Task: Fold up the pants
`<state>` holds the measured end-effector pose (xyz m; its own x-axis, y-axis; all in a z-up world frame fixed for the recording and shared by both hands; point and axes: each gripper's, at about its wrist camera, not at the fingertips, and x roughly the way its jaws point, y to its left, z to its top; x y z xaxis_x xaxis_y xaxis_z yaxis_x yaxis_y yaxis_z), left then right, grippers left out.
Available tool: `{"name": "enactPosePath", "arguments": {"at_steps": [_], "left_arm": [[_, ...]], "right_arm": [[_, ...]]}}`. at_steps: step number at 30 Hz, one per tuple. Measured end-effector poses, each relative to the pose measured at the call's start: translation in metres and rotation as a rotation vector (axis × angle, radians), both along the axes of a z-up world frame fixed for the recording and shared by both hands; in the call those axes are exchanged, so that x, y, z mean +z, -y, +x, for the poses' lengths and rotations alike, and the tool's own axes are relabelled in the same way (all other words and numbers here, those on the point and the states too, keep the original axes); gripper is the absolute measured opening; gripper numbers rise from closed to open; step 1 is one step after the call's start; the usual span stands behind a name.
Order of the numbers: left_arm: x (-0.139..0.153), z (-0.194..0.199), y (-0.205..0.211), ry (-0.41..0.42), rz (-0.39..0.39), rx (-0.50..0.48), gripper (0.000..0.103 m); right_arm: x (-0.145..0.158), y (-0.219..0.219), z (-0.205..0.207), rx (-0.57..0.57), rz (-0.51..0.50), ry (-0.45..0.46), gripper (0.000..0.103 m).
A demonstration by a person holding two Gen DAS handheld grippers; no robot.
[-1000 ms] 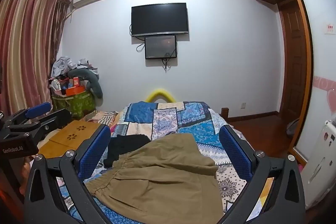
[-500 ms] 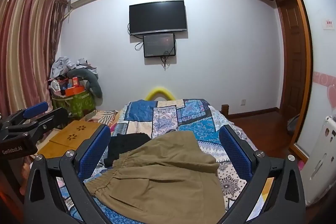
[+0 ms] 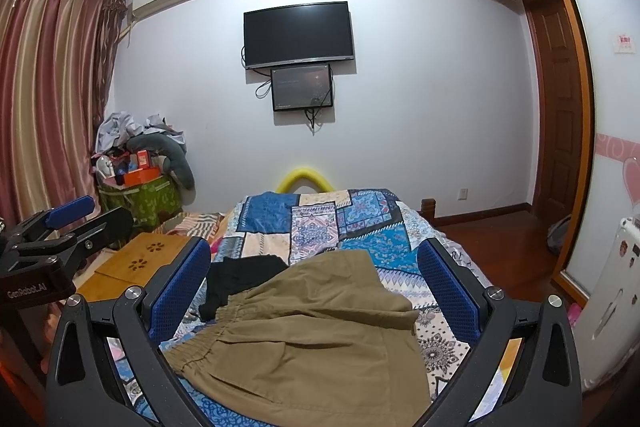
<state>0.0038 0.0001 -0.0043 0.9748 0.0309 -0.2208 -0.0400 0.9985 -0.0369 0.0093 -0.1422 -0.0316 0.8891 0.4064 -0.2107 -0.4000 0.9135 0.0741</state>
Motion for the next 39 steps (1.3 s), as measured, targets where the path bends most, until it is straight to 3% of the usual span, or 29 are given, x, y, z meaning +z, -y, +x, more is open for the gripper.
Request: {"name": "enactPosePath", "arguments": {"at_steps": [39], "left_arm": [[-0.0007, 0.0029, 0.001, 0.0, -0.002, 0.014, 0.103]], "right_arm": [[0.0, -0.0036, -0.0033, 0.002, 0.004, 0.01, 0.103]]}}
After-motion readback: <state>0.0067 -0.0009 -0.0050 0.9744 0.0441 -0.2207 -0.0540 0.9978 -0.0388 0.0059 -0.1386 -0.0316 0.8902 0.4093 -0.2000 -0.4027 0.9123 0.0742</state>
